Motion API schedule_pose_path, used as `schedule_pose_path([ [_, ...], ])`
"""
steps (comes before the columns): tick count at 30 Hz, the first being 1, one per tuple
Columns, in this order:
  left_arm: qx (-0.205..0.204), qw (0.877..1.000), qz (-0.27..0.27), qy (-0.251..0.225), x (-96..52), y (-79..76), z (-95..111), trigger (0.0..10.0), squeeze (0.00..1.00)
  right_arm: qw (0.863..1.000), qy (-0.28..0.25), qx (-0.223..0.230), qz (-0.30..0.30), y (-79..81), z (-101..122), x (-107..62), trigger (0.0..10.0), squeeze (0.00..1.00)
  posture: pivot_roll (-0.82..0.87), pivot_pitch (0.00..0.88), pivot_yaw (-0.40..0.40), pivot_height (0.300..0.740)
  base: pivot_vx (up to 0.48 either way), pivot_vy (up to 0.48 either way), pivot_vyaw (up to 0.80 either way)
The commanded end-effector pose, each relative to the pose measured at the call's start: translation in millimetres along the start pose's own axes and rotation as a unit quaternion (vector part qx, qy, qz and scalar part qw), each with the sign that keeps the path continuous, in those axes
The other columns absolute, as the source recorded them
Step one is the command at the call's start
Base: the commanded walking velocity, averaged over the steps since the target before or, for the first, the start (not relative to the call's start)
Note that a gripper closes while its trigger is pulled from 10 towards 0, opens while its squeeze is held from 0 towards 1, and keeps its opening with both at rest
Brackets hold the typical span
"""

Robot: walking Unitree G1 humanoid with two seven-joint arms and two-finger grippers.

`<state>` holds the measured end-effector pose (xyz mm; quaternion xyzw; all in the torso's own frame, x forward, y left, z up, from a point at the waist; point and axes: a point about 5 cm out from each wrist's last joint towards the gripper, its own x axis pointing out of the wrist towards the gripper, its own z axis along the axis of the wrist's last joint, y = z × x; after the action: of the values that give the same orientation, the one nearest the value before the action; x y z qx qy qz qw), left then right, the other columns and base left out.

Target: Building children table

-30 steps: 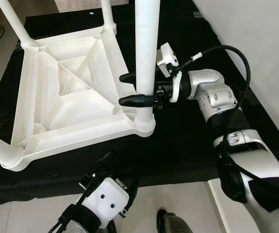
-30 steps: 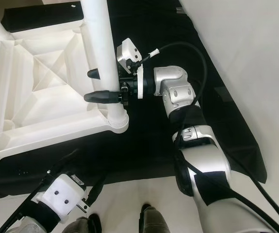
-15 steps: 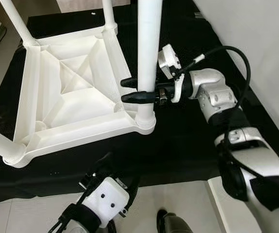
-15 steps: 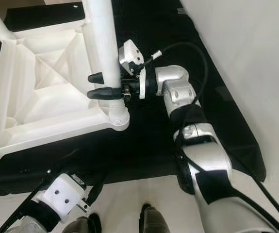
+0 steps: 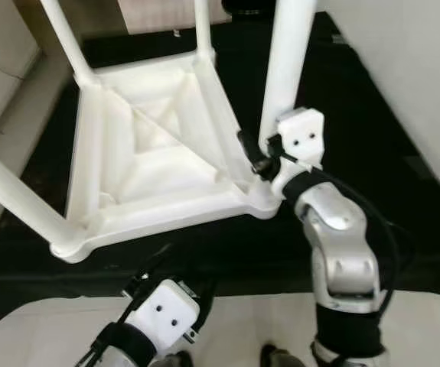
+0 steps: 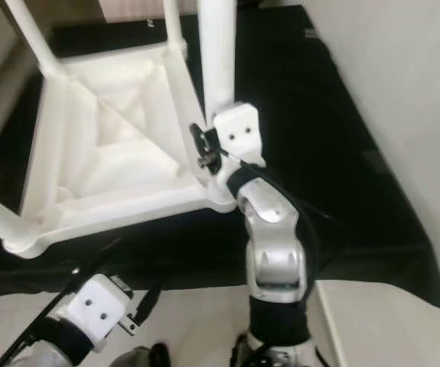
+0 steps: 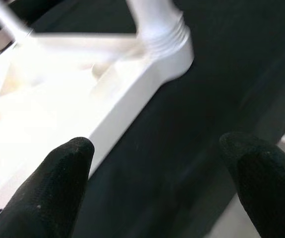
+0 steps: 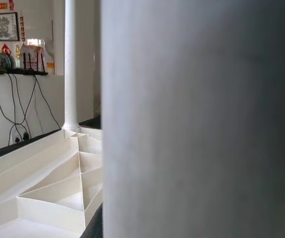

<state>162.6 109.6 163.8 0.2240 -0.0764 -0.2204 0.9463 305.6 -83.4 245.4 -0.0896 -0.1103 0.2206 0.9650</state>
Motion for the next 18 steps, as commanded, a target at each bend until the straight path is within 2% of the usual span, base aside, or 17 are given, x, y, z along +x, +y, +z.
schedule_pose_path([
  [1, -0.002, 1.000, -0.010, 0.012, -2.1, -2.1, -5.0, 10.0, 0.00, 0.996, 0.077, 0.039, 0.035, 27.7, -35.8, 4.4, 0.0, 0.00, -0.05, 0.255, 0.011, 0.740, 0.000, 0.000, 0.00],
  [3, -0.002, 1.000, -0.008, 0.012, -1.5, -1.7, -5.4, 10.0, 0.00, 0.996, 0.074, 0.034, 0.034, 24.5, -30.3, 9.8, 0.4, 0.00, -0.05, 0.254, 0.004, 0.740, 0.000, 0.000, 0.00],
  [4, -0.001, 1.000, 0.000, 0.012, -1.6, -0.5, -5.6, 10.0, 0.00, 0.997, 0.040, 0.011, 0.061, 18.8, -12.0, 19.8, 10.0, 0.00, -0.05, 0.253, -0.003, 0.740, 0.000, 0.000, 0.00],
  [7, -0.001, 1.000, 0.002, 0.012, -1.7, -0.1, -5.6, 10.0, 0.00, 0.998, 0.032, 0.002, 0.063, 20.7, -4.0, 19.7, 10.0, 0.00, -0.05, 0.253, -0.003, 0.740, 0.000, 0.000, 0.00],
  [8, -0.001, 1.000, 0.003, 0.011, -1.6, 0.0, -5.4, 10.0, 0.00, 0.996, 0.018, 0.006, 0.092, 24.5, 4.1, 21.1, 10.0, 0.07, -0.05, 0.252, -0.004, 0.740, 0.000, 0.000, 0.00],
  [9, -0.002, 1.000, 0.002, 0.011, -1.4, -0.2, -5.2, 10.0, 0.00, 0.990, -0.002, 0.014, 0.139, 29.3, 12.1, 22.9, 10.0, 1.00, -0.05, 0.254, -0.005, 0.740, 0.000, 0.000, 0.00],
  [12, -0.002, 1.000, 0.002, 0.010, -1.4, -0.3, -5.2, 10.0, 0.00, 0.985, -0.015, 0.020, 0.170, 32.4, 17.1, 23.0, 10.0, 1.00, -0.05, 0.255, -0.006, 0.740, 0.000, 0.000, 0.00],
  [13, -0.003, 1.000, 0.001, 0.010, -1.2, -0.7, -5.0, 10.0, 0.00, 0.970, -0.027, -0.004, 0.241, 32.6, 19.1, 26.1, 10.0, 1.00, -0.04, 0.257, -0.008, 0.740, 0.000, 0.000, 0.00],
  [14, -0.003, 1.000, 0.001, 0.010, -1.2, -0.7, -5.0, 10.0, 0.00, 0.970, -0.027, -0.004, 0.241, 32.6, 19.1, 26.1, 10.0, 1.00, -0.04, 0.257, -0.008, 0.740, 0.000, 0.000, 0.00],
  [15, -0.003, 1.000, 0.001, 0.009, -1.2, -0.9, -4.8, 10.0, 0.00, 0.958, -0.032, -0.024, 0.283, 31.4, 19.1, 27.4, 10.0, 1.00, -0.04, 0.255, -0.008, 0.740, 0.000, 0.000, 0.00],
  [16, -0.003, 1.000, 0.001, 0.009, -1.2, -0.9, -4.8, 10.0, 0.00, 0.958, -0.032, -0.024, 0.283, 31.4, 19.1, 27.4, 10.0, 1.00, -0.04, 0.255, -0.008, 0.740, 0.000, 0.000, 0.00],
  [18, -0.004, 1.000, 0.000, 0.008, -1.6, -1.6, -4.0, 10.0, 0.00, 0.916, -0.028, -0.078, 0.393, 23.6, 15.3, 31.6, 10.0, 1.00, -0.03, 0.257, -0.009, 0.740, 0.000, 0.000, 0.00],
])
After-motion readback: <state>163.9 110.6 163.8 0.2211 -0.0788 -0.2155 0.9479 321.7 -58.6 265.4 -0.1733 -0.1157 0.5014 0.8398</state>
